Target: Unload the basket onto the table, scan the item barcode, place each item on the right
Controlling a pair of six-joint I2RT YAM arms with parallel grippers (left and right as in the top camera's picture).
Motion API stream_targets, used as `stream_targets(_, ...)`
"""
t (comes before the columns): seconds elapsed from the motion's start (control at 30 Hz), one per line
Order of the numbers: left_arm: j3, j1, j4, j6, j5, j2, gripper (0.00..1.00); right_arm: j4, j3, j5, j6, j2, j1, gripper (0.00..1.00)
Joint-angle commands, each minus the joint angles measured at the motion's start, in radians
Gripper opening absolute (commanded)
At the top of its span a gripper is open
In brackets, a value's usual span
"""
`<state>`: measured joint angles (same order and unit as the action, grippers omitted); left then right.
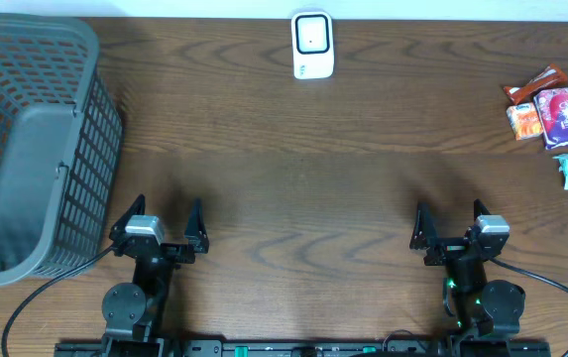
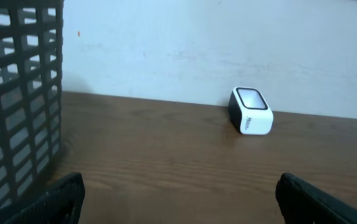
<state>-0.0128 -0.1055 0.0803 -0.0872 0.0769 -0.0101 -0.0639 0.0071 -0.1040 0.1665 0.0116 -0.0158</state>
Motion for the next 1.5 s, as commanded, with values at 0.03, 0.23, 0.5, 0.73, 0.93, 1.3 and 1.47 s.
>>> stream_targets(0.03,0.009,0.006,0.036,0.052,0.016,0.009,0.98,-0.004,-0.002,0.005,-0.015,-0.006,-0.005,0.99)
stream_targets(0.23,0.009,0.009,-0.015,0.155,0.063,0.009,0.98,-0.004,-0.002,0.005,-0.015,-0.006,-0.005,0.99)
stream_targets(0.5,0.009,0.011,-0.141,0.155,0.069,0.009,0.98,-0.004,-0.002,0.005,-0.015,-0.006,-0.005,0.99)
stream_targets(0.73,0.009,0.012,-0.147,0.166,0.023,0.009,0.98,-0.004,-0.002,0.005,-0.015,-0.006,-0.005,0.99)
stream_targets(0.93,0.009,0.012,-0.146,0.157,0.02,0.009,0.98,-0.004,-0.002,0.005,-0.015,-0.006,-0.005,0.99)
stream_targets(1.3,0.009,0.012,-0.154,0.116,-0.055,0.009,0.98,-0.004,-0.002,0.005,-0.015,-0.006,-0.005,0.99)
stream_targets(1.47,0.009,0.012,-0.155,0.115,-0.055,0.009,0.98,-0.004,-0.002,0.005,-0.015,-0.006,-0.005,0.99)
